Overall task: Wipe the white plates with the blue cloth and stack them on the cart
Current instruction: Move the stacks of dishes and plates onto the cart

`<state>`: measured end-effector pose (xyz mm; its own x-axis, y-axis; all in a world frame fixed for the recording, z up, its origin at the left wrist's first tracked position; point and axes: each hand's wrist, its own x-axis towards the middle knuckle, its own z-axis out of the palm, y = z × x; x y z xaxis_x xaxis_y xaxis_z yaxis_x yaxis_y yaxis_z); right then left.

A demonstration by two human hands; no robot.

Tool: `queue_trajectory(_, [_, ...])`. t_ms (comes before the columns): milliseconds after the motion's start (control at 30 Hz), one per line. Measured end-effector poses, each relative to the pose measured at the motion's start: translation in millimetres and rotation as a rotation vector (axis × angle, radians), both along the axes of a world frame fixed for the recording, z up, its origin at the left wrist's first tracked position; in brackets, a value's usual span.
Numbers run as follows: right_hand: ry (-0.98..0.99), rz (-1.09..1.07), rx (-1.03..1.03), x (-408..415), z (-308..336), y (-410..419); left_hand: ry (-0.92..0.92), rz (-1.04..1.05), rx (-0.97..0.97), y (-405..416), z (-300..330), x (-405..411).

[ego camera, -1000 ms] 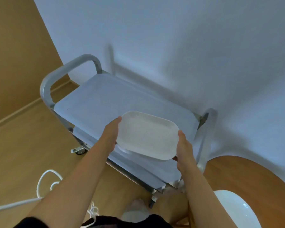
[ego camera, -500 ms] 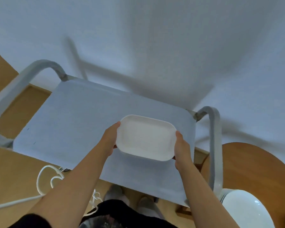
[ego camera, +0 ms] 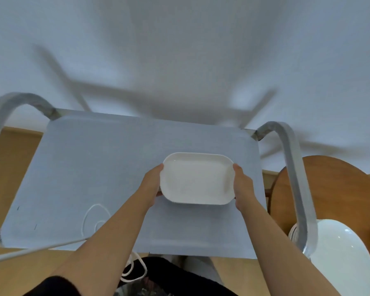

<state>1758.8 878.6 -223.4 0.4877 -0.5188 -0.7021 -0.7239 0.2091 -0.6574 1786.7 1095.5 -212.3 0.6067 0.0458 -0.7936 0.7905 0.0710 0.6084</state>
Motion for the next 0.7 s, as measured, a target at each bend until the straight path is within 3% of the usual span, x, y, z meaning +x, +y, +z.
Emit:
queue_trajectory(267, [0.034, -0.016, -0.013, -6.9, -6.0, 3.4, 0.018, -0.029, 0.024, -1.3, -7.3, 3.9])
queue_trajectory(367, [0.032, 0.018, -0.004, -8.2, -2.6, 5.7, -0.020, -0.053, 0.125, -0.4, -10.3, 5.1])
queue_trajectory(533, [-0.062, 0.148, -0.155, -13.1, 16.2, 1.2, -0.404, -0.334, 0.730, -8.0, 8.8, 0.3])
queue_trajectory(600, [-0.165, 0.167, -0.208, -15.0, 31.9, -6.5, -0.509, -0.386, 0.771, -22.2, 24.1, -0.1])
queue_trajectory(700, [-0.297, 0.172, -0.207, -25.2, 60.6, -22.1, -0.597, -0.436, 0.641, -54.9, 46.0, -5.2])
